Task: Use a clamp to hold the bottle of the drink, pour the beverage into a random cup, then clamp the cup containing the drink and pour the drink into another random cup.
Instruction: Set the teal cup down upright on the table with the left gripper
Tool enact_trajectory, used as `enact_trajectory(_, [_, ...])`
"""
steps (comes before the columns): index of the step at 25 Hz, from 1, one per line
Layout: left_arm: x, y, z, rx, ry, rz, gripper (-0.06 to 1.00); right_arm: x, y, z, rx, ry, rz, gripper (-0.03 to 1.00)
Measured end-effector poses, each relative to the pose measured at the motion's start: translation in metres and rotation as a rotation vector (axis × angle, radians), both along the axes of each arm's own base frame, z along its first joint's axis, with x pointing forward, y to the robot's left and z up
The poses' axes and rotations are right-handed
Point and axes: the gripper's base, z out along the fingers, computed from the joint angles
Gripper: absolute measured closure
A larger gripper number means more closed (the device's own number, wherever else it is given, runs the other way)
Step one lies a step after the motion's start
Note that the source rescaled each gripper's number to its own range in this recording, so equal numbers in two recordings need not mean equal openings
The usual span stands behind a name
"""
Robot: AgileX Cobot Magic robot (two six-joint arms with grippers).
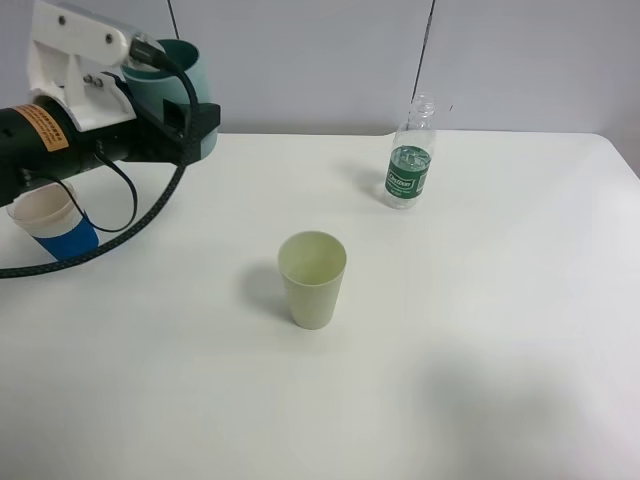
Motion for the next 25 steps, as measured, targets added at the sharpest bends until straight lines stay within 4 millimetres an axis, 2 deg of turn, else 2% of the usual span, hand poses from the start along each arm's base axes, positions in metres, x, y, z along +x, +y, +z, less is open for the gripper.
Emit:
enact_trajectory(4, [0.005, 0.011, -0.003, -0.053, -0.016, -0.095, 0.93, 0.0, 0.0, 0.0, 0.0, 0.0, 0.0, -0.03])
enact_trajectory(9, [0.012, 0.019, -0.022, -0.034, 0.016, -0.149, 0.93, 0.0, 0.0, 0.0, 0.0, 0.0, 0.0, -0.03])
enact_trajectory(18, [0.019, 0.014, -0.057, 0.054, 0.009, -0.233, 0.93, 0.0, 0.0, 0.0, 0.0, 0.0, 0.0, -0.03])
enact_trajectory(25, [0.026, 0.012, -0.082, 0.049, 0.006, -0.248, 0.93, 0.0, 0.0, 0.0, 0.0, 0.0, 0.0, -0.03])
